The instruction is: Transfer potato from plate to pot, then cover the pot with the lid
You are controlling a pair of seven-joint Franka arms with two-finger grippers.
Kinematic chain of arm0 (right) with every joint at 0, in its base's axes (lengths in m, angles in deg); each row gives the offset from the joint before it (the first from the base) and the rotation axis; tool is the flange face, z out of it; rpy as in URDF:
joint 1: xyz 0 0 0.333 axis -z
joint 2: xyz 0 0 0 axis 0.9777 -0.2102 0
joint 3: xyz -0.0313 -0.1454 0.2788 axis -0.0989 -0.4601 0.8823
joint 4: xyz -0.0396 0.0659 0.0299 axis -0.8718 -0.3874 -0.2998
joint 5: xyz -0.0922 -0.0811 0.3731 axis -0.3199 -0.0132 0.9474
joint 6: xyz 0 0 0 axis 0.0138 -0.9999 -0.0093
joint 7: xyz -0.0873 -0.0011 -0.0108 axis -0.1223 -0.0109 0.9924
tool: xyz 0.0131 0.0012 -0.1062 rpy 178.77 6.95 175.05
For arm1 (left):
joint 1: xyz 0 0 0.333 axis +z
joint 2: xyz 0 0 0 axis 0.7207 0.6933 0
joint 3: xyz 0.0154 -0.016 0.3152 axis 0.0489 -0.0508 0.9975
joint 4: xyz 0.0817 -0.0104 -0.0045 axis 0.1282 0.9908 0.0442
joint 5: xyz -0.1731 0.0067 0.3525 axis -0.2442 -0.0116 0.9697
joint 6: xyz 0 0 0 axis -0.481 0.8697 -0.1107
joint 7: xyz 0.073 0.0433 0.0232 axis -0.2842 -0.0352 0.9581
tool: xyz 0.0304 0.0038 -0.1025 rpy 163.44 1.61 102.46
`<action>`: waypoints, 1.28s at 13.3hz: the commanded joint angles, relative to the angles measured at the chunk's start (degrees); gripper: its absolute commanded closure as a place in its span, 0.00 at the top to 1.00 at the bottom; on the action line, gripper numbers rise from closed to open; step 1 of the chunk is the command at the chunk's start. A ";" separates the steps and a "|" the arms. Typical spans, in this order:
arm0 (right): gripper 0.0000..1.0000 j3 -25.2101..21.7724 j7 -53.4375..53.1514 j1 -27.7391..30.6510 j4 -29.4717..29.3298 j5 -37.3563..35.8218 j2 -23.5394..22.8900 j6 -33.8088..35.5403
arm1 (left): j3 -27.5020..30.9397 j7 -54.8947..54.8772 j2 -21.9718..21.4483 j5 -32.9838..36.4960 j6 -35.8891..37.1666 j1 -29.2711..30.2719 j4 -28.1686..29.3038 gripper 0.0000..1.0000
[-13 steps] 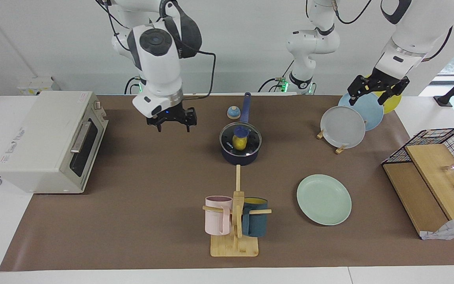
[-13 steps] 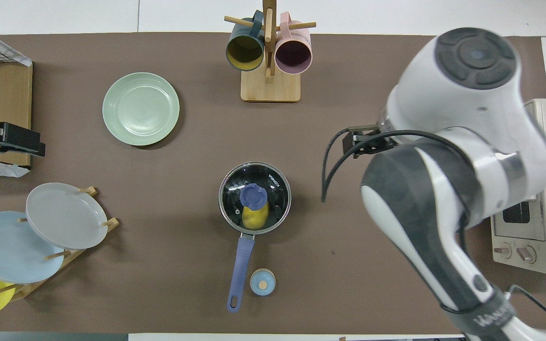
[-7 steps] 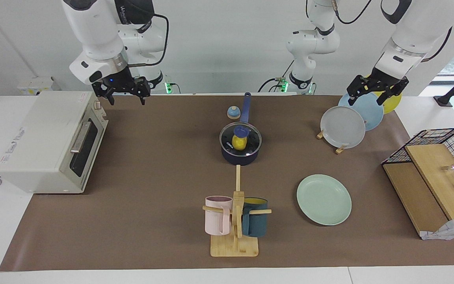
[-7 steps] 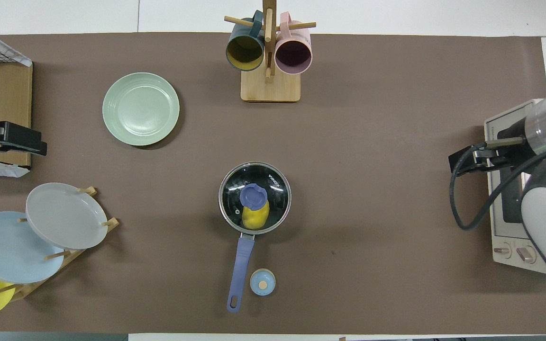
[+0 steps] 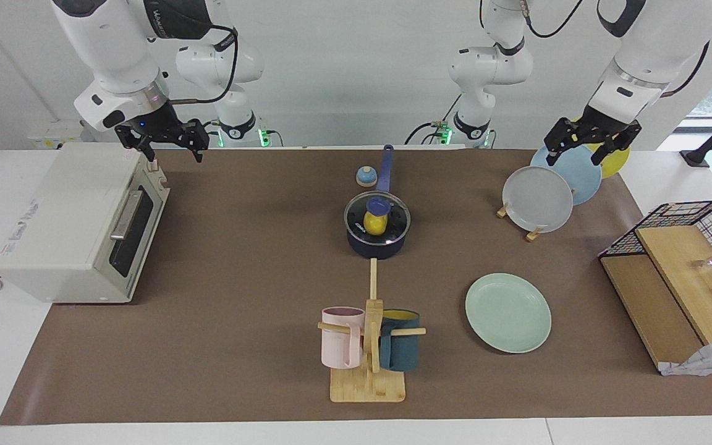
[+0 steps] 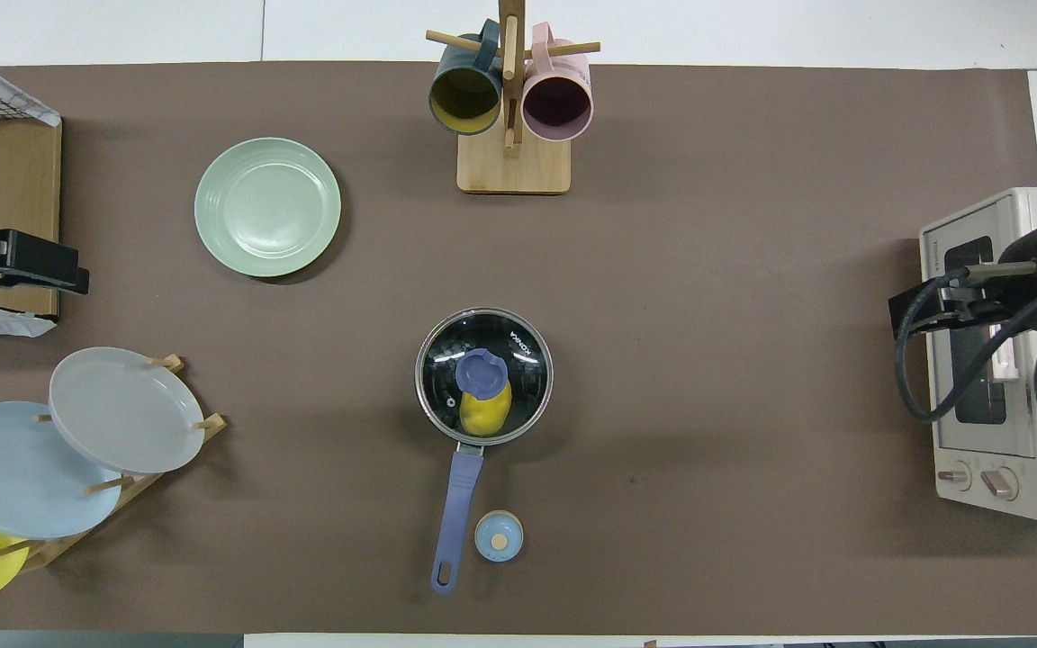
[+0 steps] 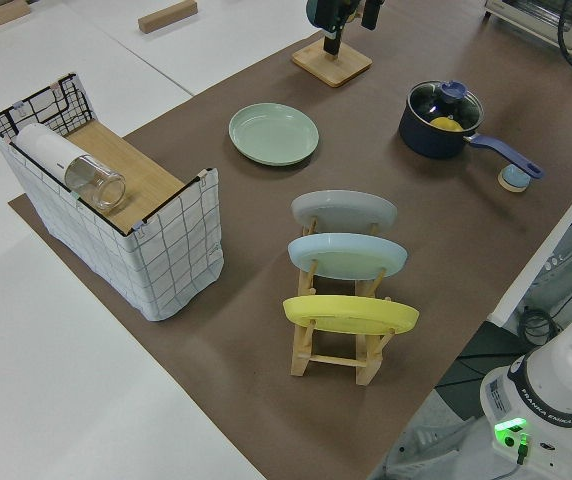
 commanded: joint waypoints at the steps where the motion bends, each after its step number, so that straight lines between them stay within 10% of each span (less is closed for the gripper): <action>1: 1.00 -0.54 1.12 0.40 1.21 -0.08 1.00 0.22 | 0.60 0.73 -0.24 -0.55 -0.32 -0.83 -0.31 1.00; 17: 1.00 -0.89 4.37 2.68 1.13 -0.34 0.74 -3.38 | 0.60 0.73 -0.24 -0.55 -0.58 -0.83 -0.31 1.00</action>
